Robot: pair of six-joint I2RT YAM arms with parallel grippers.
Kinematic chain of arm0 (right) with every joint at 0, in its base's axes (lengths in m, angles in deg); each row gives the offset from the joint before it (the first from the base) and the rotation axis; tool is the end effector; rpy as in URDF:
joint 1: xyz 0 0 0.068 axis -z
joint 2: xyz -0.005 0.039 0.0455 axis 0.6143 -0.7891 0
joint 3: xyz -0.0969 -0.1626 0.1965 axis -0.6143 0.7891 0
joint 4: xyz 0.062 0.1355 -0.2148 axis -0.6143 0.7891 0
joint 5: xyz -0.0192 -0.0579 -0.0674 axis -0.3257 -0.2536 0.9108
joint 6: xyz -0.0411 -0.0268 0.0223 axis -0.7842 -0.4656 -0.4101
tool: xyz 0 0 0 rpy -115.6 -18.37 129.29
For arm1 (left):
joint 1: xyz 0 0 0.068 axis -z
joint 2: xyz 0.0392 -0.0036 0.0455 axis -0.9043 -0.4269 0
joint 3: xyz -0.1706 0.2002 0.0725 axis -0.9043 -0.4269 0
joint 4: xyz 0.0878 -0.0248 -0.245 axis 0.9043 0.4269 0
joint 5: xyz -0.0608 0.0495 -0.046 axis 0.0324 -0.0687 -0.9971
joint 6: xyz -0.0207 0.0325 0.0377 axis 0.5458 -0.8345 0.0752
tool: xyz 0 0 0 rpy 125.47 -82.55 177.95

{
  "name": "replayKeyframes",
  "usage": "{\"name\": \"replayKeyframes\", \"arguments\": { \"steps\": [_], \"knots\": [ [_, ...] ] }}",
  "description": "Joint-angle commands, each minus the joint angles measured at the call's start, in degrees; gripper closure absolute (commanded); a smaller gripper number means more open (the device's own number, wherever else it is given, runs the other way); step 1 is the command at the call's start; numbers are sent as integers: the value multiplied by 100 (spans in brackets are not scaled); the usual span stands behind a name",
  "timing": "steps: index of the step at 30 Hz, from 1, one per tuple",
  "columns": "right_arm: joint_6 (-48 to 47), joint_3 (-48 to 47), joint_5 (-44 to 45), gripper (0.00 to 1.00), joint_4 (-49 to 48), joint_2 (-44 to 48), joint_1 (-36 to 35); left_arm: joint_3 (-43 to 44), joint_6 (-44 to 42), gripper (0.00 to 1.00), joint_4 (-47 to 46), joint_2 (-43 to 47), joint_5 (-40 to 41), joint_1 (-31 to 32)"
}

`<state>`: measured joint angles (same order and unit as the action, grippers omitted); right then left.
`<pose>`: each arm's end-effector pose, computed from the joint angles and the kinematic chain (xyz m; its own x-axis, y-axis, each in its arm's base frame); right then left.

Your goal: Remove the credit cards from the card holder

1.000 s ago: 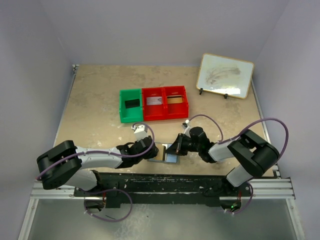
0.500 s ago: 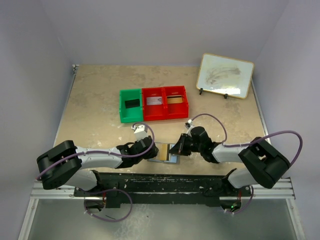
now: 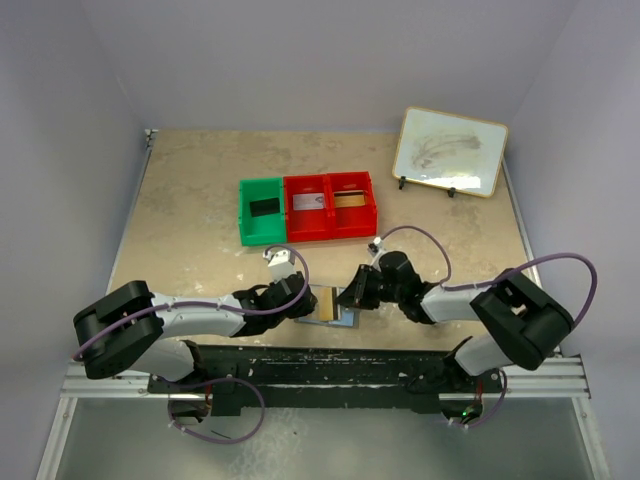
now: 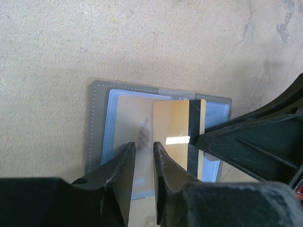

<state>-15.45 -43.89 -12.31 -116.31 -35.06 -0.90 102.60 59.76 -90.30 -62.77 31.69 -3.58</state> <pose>0.1836 0.1624 0.1290 -0.8953 0.3019 -0.3275 -0.1050 0.5715 0.8138 0.1313 -0.2084 0.1466 -0.7471 -0.3819 -0.5440 -0.0497 0.8482 -0.5273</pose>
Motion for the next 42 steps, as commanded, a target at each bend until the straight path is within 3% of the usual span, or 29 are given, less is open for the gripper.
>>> {"name": "replayKeyframes", "arguments": {
  "steps": [1,11,21,35,42],
  "knots": [
    [116,-140,-136,82,-565,-201,30,-1,-70,80,232,3,-67,-6],
    [200,-161,-327,73,-934,-459,20,-3,-80,80,246,13,-59,-6],
    [209,-20,-761,71,-1490,-901,17,-80,-44,80,114,6,-65,-6],
    [60,-85,-507,66,-1301,-1239,-74,-120,-35,82,131,61,-68,-10],
    [205,64,-736,76,-1901,-1495,-74,-147,-18,83,102,66,-76,-6]
  ]
}}
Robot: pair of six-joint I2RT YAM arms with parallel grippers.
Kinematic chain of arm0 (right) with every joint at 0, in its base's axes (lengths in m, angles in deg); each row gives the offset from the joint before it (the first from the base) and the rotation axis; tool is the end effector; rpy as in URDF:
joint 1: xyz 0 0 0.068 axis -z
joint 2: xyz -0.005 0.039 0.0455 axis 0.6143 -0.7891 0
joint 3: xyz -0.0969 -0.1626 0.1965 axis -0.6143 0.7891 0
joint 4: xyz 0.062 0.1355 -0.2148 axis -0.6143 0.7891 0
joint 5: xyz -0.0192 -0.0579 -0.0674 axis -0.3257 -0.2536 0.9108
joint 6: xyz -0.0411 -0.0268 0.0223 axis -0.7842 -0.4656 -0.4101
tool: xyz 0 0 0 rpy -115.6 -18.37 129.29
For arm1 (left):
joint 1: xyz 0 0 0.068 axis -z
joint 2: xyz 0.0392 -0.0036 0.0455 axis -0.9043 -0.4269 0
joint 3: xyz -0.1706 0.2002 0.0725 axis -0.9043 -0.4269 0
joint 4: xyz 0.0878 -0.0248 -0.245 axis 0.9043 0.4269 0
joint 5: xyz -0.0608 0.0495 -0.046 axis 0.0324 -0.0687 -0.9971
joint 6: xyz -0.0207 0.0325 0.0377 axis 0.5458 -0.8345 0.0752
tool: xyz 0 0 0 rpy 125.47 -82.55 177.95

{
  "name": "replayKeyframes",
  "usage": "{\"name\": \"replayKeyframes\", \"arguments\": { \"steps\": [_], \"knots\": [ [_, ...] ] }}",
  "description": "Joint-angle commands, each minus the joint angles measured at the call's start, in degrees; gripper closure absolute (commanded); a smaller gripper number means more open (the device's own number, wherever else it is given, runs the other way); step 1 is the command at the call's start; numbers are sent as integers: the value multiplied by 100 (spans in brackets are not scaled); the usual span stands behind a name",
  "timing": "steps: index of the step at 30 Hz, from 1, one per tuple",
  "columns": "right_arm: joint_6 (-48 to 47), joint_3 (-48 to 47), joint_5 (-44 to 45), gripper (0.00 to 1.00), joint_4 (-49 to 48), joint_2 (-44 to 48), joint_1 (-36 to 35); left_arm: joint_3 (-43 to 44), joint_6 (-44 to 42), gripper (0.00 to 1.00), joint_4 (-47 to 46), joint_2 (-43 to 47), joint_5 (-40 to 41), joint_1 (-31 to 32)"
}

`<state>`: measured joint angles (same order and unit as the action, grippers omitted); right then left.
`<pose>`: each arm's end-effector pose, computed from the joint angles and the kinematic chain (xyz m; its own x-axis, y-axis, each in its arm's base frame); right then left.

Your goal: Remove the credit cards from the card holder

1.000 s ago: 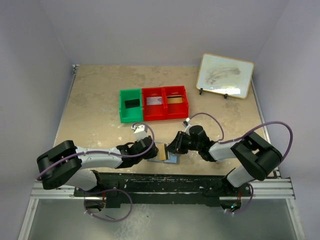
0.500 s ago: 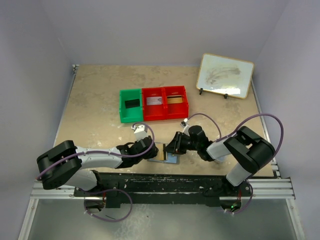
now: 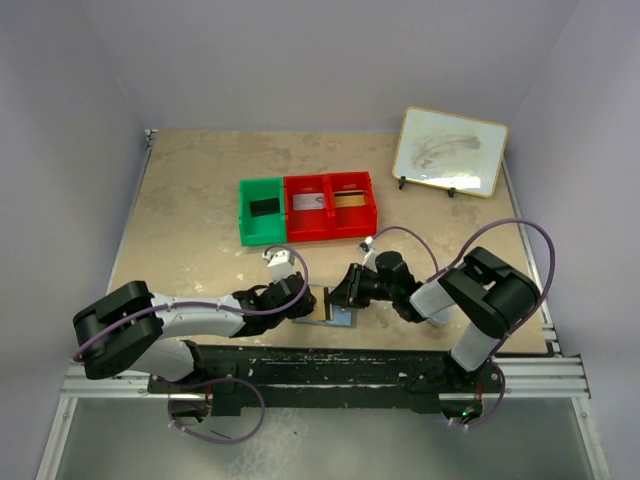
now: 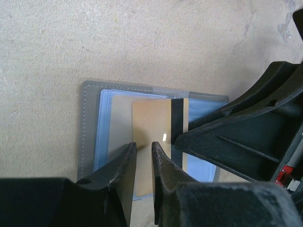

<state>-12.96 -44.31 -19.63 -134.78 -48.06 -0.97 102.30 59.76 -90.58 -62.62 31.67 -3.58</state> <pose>0.1944 0.1769 0.1089 -0.9197 0.2547 -0.2988 -0.1606 0.4505 0.8782 0.1309 -0.2076 0.1461 -0.7467 -0.3829 -0.5438 -0.0490 0.8471 -0.5291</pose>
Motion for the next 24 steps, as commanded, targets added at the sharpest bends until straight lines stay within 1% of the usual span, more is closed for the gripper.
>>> {"name": "replayKeyframes", "arguments": {
  "steps": [1,2,5,9,11,14,17,19,21,24],
  "knots": [
    [-52,106,0,81,-38,-162,-70,-120,-18,83,140,53,-74,-6],
    [-54,128,14,87,14,-104,-70,-115,-21,83,152,52,-70,-6],
    [-79,123,127,96,417,200,-68,-135,-11,83,186,98,-50,-6],
    [-331,-13,695,100,1505,875,-68,-160,-1,83,177,115,-30,-8],
    [-412,-31,882,100,1821,1137,-52,-178,2,83,161,113,-37,-6],
    [-447,-24,911,100,2012,1343,-33,-190,7,83,139,113,-39,-6],
    [-548,-117,975,100,2248,1334,-33,-170,8,83,96,104,-39,-6],
    [-573,-169,924,100,2220,1276,-34,-114,-15,83,93,77,-54,-6],
    [-576,-197,797,96,2062,1206,-33,-66,-48,83,101,36,-90,-8],
    [-429,-164,659,86,1586,1095,-38,-54,-69,84,114,5,-112,-6]
  ]
}}
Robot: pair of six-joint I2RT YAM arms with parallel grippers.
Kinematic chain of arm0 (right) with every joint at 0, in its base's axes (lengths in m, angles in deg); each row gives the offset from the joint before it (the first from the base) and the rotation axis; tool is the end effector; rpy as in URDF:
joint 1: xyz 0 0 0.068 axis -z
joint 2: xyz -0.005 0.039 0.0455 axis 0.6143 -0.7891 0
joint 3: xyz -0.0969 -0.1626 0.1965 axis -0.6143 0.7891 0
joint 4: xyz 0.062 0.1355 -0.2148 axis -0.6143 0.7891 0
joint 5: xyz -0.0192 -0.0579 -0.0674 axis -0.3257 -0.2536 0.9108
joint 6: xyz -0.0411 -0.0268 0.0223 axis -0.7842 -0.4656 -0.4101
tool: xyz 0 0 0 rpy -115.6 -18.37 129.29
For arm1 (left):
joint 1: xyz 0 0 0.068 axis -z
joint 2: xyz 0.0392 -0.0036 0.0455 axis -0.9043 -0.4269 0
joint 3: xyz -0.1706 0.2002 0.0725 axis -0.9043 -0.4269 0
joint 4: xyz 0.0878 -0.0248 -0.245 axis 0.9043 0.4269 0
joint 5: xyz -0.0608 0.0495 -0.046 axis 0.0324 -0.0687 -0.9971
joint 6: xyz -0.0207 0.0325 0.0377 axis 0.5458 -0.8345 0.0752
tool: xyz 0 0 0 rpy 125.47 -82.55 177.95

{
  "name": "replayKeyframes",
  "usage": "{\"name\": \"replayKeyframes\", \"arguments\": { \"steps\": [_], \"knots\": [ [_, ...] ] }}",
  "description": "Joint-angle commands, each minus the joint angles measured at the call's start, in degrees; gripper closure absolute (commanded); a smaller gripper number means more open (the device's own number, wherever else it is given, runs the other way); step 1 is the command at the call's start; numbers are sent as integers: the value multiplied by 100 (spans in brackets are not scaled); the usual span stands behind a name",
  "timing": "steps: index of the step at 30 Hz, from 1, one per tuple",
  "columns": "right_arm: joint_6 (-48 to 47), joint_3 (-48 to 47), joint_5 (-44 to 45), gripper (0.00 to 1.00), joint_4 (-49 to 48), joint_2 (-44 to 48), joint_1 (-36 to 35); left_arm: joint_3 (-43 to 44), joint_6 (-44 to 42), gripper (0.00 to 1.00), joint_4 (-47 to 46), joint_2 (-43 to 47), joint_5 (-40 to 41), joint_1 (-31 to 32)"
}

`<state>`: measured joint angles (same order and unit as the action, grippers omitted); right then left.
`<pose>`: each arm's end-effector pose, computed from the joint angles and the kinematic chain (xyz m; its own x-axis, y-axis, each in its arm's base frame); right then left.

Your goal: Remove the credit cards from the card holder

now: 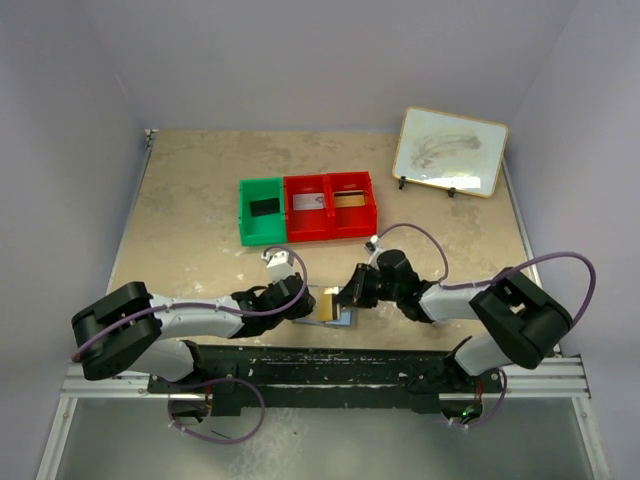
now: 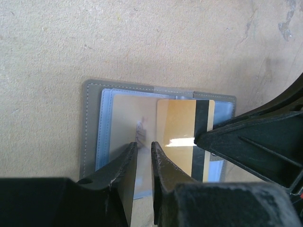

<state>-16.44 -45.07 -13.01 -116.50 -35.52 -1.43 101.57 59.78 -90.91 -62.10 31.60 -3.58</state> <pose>0.1859 0.1678 0.1329 -0.8961 0.2793 -0.3449 -0.1387 0.5621 0.8154 0.1295 -0.2052 0.1450 -0.7469 -0.3838 -0.5430 -0.0484 0.8458 -0.5312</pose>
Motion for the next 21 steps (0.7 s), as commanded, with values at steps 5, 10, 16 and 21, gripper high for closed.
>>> {"name": "replayKeyframes", "arguments": {
  "steps": [5,10,16,21],
  "knots": [
    [29,-12,-250,81,-661,-295,10,-45,-56,85,123,-41,-112,-6],
    [-3,92,-641,78,-1293,-456,0,-52,-55,85,100,-49,-112,-6],
    [32,79,-820,77,-1564,-699,-3,-41,-70,86,134,-40,-112,-7],
    [94,117,-731,88,-1502,-687,-3,-43,-55,86,144,-36,-113,-6]
  ]
}}
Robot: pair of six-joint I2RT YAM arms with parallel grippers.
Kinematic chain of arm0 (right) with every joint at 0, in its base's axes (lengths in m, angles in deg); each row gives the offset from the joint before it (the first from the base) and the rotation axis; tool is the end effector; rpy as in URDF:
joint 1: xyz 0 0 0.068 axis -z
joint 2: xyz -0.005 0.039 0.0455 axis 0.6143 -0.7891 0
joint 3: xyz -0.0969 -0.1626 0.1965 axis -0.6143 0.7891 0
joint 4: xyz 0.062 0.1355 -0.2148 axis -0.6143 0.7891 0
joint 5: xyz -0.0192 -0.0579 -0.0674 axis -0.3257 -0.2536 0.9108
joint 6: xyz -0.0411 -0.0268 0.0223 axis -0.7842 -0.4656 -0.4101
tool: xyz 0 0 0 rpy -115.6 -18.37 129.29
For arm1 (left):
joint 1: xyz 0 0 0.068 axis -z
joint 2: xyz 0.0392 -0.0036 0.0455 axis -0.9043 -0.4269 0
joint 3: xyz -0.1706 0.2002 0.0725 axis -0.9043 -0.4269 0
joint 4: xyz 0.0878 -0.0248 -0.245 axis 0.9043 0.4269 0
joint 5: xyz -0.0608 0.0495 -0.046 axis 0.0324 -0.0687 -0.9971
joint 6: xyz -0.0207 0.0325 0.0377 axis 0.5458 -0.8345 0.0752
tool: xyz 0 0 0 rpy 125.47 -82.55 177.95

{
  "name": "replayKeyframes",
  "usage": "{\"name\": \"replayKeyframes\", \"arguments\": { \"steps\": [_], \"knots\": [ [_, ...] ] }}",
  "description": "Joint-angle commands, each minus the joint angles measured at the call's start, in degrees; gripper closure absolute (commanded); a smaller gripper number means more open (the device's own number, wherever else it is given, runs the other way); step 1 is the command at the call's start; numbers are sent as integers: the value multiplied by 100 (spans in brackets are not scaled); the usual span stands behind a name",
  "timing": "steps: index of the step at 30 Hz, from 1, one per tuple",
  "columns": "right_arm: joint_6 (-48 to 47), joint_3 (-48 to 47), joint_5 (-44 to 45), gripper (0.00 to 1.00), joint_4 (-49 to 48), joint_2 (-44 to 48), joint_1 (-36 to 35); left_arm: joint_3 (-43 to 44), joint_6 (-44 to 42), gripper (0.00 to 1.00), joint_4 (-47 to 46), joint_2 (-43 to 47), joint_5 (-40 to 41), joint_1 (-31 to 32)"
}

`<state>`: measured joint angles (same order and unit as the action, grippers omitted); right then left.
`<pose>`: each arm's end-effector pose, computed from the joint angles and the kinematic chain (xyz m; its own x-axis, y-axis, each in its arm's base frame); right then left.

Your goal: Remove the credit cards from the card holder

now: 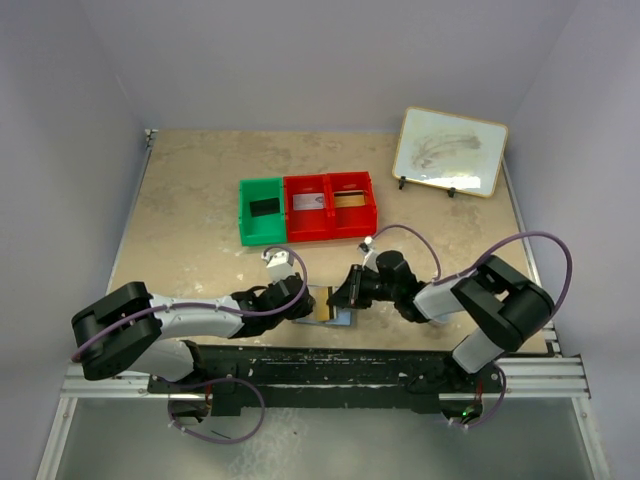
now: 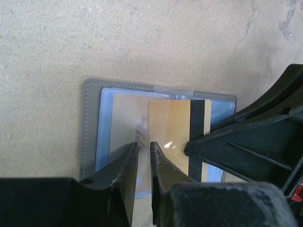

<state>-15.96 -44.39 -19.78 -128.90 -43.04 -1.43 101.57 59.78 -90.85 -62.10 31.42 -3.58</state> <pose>0.1896 0.1758 0.1204 -0.9162 0.2186 -0.3358 -0.2037 0.4677 0.8601 0.1294 -0.2053 0.1449 -0.7491 -0.3822 -0.5411 -0.0479 0.8459 -0.5312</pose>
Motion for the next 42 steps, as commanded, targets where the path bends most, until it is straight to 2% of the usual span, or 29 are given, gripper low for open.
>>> {"name": "replayKeyframes", "arguments": {
  "steps": [1,3,4,11,16,18,23,25,27,33,37,42],
  "knots": [
    [58,94,27,89,-197,158,-2,-45,-58,86,149,-34,-94,-6],
    [63,142,97,99,179,406,3,-50,-52,86,177,-8,-71,-6],
    [39,129,232,100,410,579,0,-54,-40,86,185,15,-50,-6],
    [-679,-421,1591,100,2671,1909,34,-77,-20,86,214,76,-14,-6],
    [-1094,-874,1940,100,3460,2795,42,-68,-28,83,207,177,-4,2],
    [-1323,-960,2071,100,3509,3195,40,-112,-26,81,174,327,49,18],
    [-1868,-987,3139,100,3545,3951,38,-174,-185,73,-49,936,-51,21],
    [-2336,-946,3414,100,3466,4096,40,-247,-279,61,-238,1302,-88,20],
    [-2749,-948,3622,100,3450,4204,37,-257,-485,54,-292,1504,-155,-30],
    [-4660,-821,3380,100,2725,4404,39,269,-814,47,1111,1668,388,-191],
    [-5516,-766,3343,100,2500,4451,38,170,-675,41,1491,2054,756,-314],
    [-6421,-898,3196,100,2456,4200,35,115,-514,33,2259,2369,1049,-780]
  ]
}}
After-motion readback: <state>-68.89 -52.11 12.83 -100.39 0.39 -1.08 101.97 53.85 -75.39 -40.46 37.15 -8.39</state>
